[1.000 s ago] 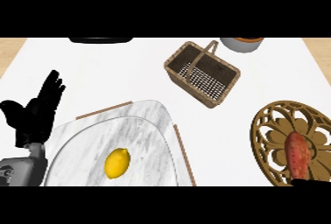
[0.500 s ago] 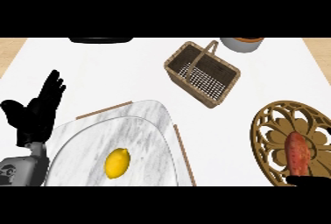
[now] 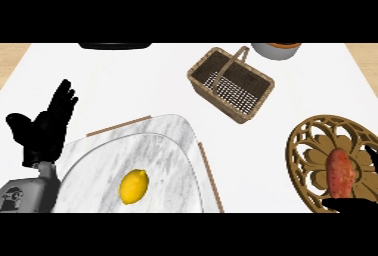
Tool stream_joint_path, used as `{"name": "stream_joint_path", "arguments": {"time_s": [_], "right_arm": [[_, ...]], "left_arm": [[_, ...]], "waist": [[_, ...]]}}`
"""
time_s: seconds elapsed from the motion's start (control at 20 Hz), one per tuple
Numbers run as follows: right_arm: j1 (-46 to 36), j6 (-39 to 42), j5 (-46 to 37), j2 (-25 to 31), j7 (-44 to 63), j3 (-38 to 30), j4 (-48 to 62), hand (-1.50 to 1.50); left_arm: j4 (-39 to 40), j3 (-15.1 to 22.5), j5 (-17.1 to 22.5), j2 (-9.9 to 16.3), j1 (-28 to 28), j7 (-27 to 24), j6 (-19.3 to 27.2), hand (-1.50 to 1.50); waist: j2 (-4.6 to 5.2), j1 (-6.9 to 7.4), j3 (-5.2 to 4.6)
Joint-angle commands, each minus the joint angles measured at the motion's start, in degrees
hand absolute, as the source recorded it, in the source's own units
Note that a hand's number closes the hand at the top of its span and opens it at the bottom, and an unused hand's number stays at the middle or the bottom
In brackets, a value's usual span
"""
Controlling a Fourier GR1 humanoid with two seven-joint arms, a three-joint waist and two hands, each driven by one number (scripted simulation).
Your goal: Pick the sweet potato from the placemat and place it in the basket
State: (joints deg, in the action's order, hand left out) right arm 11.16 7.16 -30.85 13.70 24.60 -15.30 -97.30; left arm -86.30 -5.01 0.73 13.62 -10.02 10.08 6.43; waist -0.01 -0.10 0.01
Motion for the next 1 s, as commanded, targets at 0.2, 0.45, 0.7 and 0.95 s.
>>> {"name": "stream_joint_path", "arguments": {"time_s": [0.2,0.45,0.7,0.95], "right_arm": [[-1.4,0.3,-2.4,-1.8,0.1,0.5,1.8,-1.50],[-2.5,2.3,-2.2,-1.2,-4.3,2.4,7.7,1.50],[-2.7,6.2,-2.2,0.5,-5.5,4.2,6.9,1.50],[-4.5,3.3,-3.2,-1.5,-7.8,4.6,10.8,1.50]], "left_arm": [[-4.5,-0.7,-0.8,-0.9,3.3,1.1,-2.0,0.00],[3.2,-2.5,-1.2,-0.7,1.4,-4.9,-2.1,0.00],[2.7,-1.3,-2.7,-1.7,-2.6,-1.0,0.1,0.00],[2.2,-2.5,-0.5,0.2,-1.7,-1.3,-3.1,0.00]], "waist": [[-0.04,0.09,-0.01],[0.05,0.05,-0.02],[0.04,-0.11,-0.01],[0.06,0.39,0.01]]}}
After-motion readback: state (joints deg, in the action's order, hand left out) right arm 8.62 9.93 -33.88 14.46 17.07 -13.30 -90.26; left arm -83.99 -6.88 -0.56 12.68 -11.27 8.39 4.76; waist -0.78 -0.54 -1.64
